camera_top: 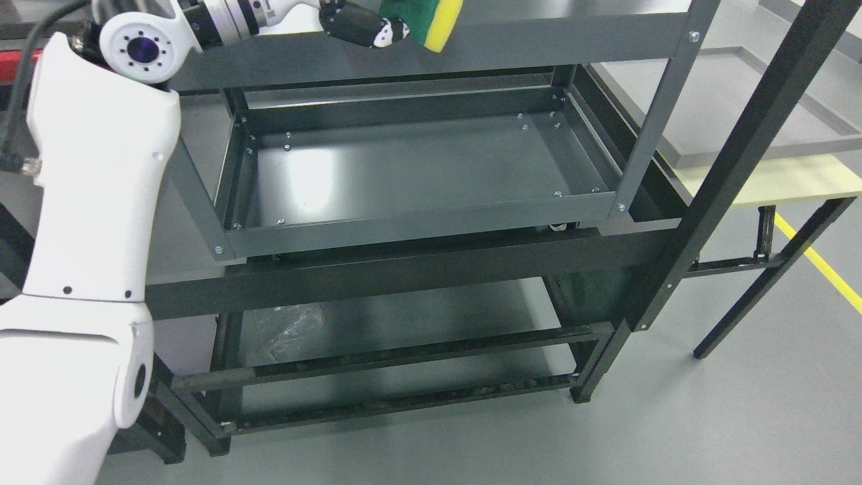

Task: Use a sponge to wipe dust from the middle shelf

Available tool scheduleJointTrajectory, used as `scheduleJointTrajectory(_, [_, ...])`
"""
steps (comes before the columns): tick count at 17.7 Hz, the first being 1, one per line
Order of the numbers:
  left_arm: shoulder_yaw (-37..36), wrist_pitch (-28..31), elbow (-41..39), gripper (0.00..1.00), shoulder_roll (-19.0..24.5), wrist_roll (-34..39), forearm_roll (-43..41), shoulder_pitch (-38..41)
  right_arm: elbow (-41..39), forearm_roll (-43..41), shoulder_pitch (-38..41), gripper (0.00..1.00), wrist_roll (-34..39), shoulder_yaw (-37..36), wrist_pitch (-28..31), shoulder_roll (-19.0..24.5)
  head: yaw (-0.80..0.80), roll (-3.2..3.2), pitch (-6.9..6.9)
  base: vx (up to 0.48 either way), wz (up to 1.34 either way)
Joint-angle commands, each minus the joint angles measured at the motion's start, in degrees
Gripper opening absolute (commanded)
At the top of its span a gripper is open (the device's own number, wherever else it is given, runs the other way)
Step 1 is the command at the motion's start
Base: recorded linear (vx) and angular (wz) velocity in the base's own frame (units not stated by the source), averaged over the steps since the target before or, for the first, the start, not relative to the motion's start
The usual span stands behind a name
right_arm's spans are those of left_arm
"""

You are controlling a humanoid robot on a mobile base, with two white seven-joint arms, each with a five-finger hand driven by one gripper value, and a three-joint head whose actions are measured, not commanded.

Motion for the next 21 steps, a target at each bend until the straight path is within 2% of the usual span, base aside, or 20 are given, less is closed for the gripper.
scheduleJointTrajectory(1, [-5.54,0.74,2.32,0.08,-5.68,3.01,19.31,5.40,-1.00,0.01,0.05,1.00,0.03,0.00,4.14,-1.00,0.00,0.00,0.00,0.000,0.00])
scheduleJointTrajectory(6, [-18.11,0.48,-0.76,0.09,-5.68,9.77,34.00,15.32,-1.00,0.01,0.05,1.00,0.03,0.00,4.14,-1.00,0.00,0.00,0.00,0.000,0.00])
scheduleJointTrajectory(9, [-21.38,0.48,-2.87,0.11,-5.68,10.49,36.92,23.93,-1.00,0.01,-0.04,1.00,0.03,0.00,4.22,-1.00,0.00,0.00,0.00,0.000,0.00])
scheduleJointTrajectory(13, [-21.12,0.65,-3.58,0.09,-5.68,14.69,43.14,33.61,-1.00,0.01,-0.03,1.00,0.03,0.00,4.14,-1.00,0.00,0.00,0.00,0.000,0.00])
scheduleJointTrajectory(18, [-15.77,0.48,-5.06,0.08,-5.68,32.96,45.01,41.87,-1.00,0.01,-0.04,1.00,0.03,0.00,4.14,-1.00,0.00,0.00,0.00,0.000,0.00])
scheduleJointTrajectory(21, [-9.98,0.74,-8.57,0.08,-5.68,35.26,44.92,45.39,-1.00,0.01,0.05,1.00,0.03,0.00,4.14,-1.00,0.00,0.00,0.00,0.000,0.00])
